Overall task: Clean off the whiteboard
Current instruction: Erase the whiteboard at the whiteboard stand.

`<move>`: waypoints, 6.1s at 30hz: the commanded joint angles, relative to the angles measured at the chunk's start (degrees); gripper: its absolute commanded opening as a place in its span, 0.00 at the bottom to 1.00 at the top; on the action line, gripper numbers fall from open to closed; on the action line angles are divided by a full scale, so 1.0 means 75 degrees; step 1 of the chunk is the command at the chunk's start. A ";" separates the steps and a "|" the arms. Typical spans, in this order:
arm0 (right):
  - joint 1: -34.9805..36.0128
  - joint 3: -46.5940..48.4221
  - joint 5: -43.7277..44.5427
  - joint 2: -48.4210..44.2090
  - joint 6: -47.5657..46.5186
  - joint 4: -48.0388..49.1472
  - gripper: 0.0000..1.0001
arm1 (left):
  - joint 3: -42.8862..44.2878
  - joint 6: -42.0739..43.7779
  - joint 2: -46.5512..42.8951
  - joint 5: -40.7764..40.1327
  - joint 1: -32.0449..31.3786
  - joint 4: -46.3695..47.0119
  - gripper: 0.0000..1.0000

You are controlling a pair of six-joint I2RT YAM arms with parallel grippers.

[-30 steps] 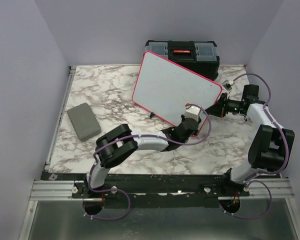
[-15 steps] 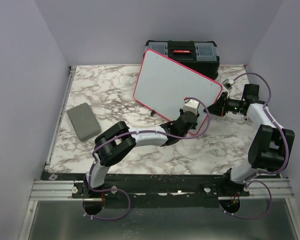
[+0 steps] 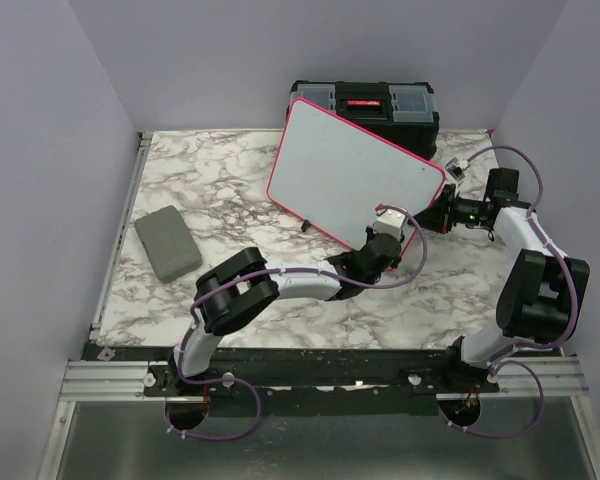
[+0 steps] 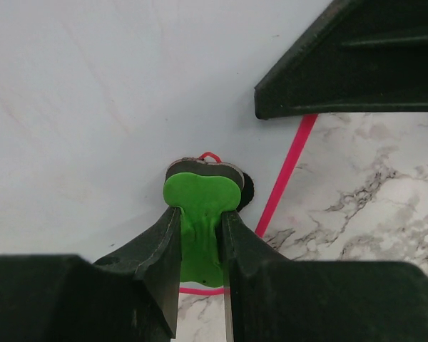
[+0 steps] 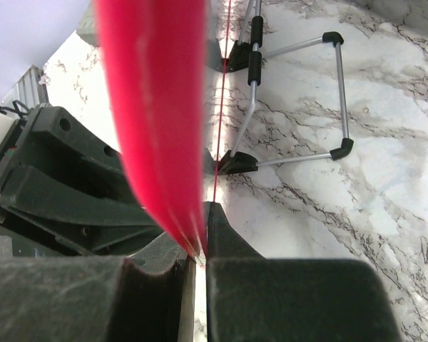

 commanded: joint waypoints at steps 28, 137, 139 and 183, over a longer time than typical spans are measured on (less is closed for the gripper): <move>0.0122 0.0097 -0.0849 -0.0131 0.0046 -0.0371 0.01 | 0.0688 0.1205 -0.0588 0.0273 0.0591 0.0226 0.00; 0.0170 0.0085 -0.0812 -0.0121 0.0060 -0.0364 0.01 | -0.0944 -0.0210 -0.0076 0.1122 0.0516 0.0401 0.00; 0.0176 0.0085 -0.0812 -0.0131 0.0057 -0.0358 0.01 | -0.1009 -0.0306 -0.0031 0.1138 0.0363 0.0413 0.00; 0.0189 0.0076 -0.0777 -0.0073 0.0057 -0.0347 0.01 | -0.0632 -0.0359 -0.0711 0.1871 0.1153 0.0407 0.00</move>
